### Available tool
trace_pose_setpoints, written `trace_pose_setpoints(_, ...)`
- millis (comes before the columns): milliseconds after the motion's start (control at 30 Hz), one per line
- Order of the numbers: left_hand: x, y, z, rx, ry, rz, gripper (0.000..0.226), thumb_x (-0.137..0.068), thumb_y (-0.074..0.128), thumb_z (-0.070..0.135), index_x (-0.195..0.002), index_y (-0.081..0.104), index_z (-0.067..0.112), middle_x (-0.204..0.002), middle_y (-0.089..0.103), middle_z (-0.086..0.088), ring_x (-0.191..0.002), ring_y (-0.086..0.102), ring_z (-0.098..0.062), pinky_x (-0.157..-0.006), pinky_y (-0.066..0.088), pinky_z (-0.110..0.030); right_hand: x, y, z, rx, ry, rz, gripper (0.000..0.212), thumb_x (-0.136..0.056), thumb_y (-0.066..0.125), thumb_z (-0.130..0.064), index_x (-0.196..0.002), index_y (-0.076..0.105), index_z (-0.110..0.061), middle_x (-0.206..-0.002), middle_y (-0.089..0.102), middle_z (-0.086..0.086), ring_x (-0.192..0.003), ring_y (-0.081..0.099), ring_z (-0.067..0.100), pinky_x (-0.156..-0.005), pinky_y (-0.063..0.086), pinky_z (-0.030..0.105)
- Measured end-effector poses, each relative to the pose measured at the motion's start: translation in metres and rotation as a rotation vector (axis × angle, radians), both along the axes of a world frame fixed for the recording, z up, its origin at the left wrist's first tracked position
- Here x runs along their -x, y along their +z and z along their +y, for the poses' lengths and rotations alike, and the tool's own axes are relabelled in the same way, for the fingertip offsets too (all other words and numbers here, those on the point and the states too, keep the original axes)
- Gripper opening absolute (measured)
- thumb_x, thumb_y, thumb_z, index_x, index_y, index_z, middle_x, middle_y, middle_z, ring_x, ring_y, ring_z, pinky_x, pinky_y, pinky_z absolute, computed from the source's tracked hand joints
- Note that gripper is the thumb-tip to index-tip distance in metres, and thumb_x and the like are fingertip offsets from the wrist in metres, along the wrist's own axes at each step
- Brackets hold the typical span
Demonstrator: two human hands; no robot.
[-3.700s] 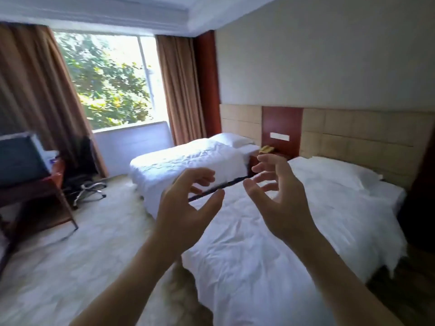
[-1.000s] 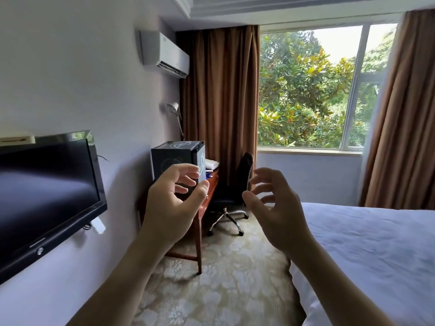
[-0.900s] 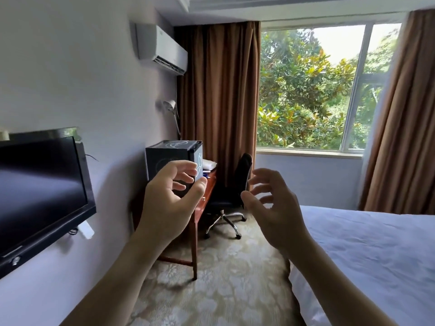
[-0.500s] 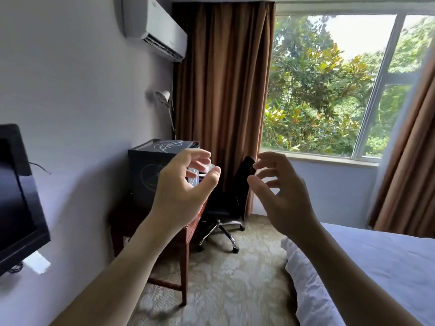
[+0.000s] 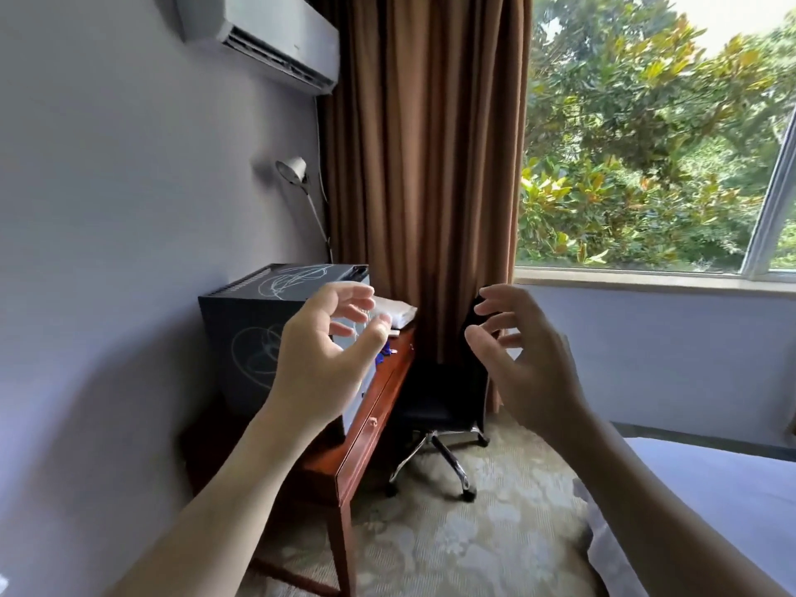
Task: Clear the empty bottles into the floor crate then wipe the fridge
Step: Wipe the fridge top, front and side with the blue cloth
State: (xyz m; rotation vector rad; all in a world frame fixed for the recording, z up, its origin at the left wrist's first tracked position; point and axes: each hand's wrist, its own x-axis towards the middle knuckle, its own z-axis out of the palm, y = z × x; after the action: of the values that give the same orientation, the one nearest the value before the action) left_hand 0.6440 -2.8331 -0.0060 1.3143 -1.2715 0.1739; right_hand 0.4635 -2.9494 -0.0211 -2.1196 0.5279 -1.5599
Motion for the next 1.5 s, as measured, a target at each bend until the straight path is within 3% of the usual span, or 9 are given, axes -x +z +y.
trace_pose_setpoints(200, -0.02, 0.021, -0.122, -0.002, 0.059, -0.024, 0.026, -0.083, 0.062, 0.04, -0.106, 0.063, 0.029, -0.096, 0.068, 0.015, -0.092, 0.066, -0.007, -0.079, 0.054, -0.022, -0.024, 0.021, -0.142, -0.006, 0.023, -0.03, 0.04, -0.079, 0.055, -0.05, -0.112, 0.06, -0.027, -0.102, 0.066, -0.011, -0.086, 0.065, 0.004, -0.066, 0.054, 0.021)
trace_pose_setpoints(367, -0.046, 0.021, -0.203, 0.01, 0.093, -0.009, 0.036, -0.081, 0.061, 0.043, -0.108, 0.066, 0.02, -0.099, 0.068, 0.012, -0.093, 0.067, -0.012, -0.079, 0.057, -0.036, -0.054, 0.026, -0.223, -0.023, 0.076, -0.024, 0.034, -0.08, 0.055, -0.049, -0.11, 0.057, -0.032, -0.101, 0.065, -0.012, -0.088, 0.065, 0.005, -0.068, 0.052, 0.019)
trace_pose_setpoints(500, -0.075, 0.004, -0.268, 0.014, 0.11, 0.02, 0.035, -0.08, 0.061, 0.045, -0.108, 0.066, 0.024, -0.099, 0.068, 0.013, -0.094, 0.066, -0.012, -0.084, 0.056, -0.039, -0.091, 0.013, -0.286, -0.015, 0.127, -0.009, 0.042, -0.079, 0.059, -0.048, -0.115, 0.059, -0.025, -0.103, 0.065, -0.009, -0.088, 0.067, 0.009, -0.071, 0.057, 0.03)
trace_pose_setpoints(633, -0.124, -0.018, -0.334, 0.007, 0.137, 0.056, 0.035, -0.078, 0.06, 0.049, -0.107, 0.064, 0.029, -0.099, 0.068, 0.015, -0.095, 0.066, -0.01, -0.086, 0.055, -0.036, -0.145, -0.008, -0.353, 0.002, 0.164, 0.023, 0.049, -0.076, 0.065, -0.045, -0.118, 0.059, -0.019, -0.103, 0.065, -0.009, -0.089, 0.066, 0.01, -0.071, 0.058, 0.036)
trace_pose_setpoints(900, -0.255, -0.034, -0.475, 0.101, 0.214, 0.182, 0.027, -0.078, 0.063, 0.045, -0.104, 0.06, 0.04, -0.1, 0.067, 0.014, -0.096, 0.065, -0.012, -0.085, 0.054, -0.036, -0.286, 0.007, -0.515, 0.006, 0.219, 0.128, 0.049, -0.075, 0.064, -0.047, -0.116, 0.059, -0.021, -0.102, 0.065, -0.009, -0.087, 0.067, 0.015, -0.071, 0.056, 0.032)
trace_pose_setpoints(1133, -0.331, -0.06, -0.585, 0.022, 0.238, 0.2, 0.036, -0.08, 0.063, 0.041, -0.113, 0.059, 0.027, -0.104, 0.065, 0.014, -0.099, 0.064, -0.015, -0.084, 0.052, -0.034, -0.384, -0.015, -0.617, -0.056, 0.273, 0.148, 0.046, -0.077, 0.063, -0.043, -0.117, 0.059, -0.019, -0.103, 0.065, -0.008, -0.088, 0.067, 0.014, -0.073, 0.056, 0.039)
trace_pose_setpoints(1233, -0.349, -0.09, -0.619, -0.07, 0.283, 0.192, 0.039, -0.08, 0.061, 0.045, -0.113, 0.06, 0.023, -0.105, 0.064, 0.013, -0.096, 0.062, -0.013, -0.078, 0.05, -0.024, -0.415, -0.044, -0.651, -0.107, 0.321, 0.185, 0.045, -0.079, 0.063, -0.042, -0.116, 0.059, -0.017, -0.101, 0.064, -0.01, -0.087, 0.066, 0.011, -0.072, 0.056, 0.035)
trace_pose_setpoints(1400, -0.374, -0.149, -0.665, -0.222, 0.413, 0.228, 0.046, -0.079, 0.059, 0.053, -0.113, 0.061, 0.021, -0.104, 0.061, 0.014, -0.092, 0.059, -0.01, -0.071, 0.048, -0.018, -0.454, -0.093, -0.7, -0.199, 0.396, 0.238, 0.036, -0.081, 0.063, -0.037, -0.112, 0.06, -0.018, -0.098, 0.066, -0.006, -0.085, 0.065, 0.009, -0.069, 0.049, 0.015)
trace_pose_setpoints(1500, -0.387, -0.179, -0.696, -0.274, 0.464, 0.31, 0.044, -0.079, 0.063, 0.049, -0.113, 0.06, 0.021, -0.104, 0.061, 0.013, -0.092, 0.058, -0.008, -0.07, 0.046, -0.013, -0.48, -0.119, -0.734, -0.24, 0.433, 0.293, 0.029, -0.083, 0.064, -0.028, -0.111, 0.06, -0.02, -0.097, 0.066, -0.009, -0.085, 0.065, 0.008, -0.069, 0.05, 0.016)
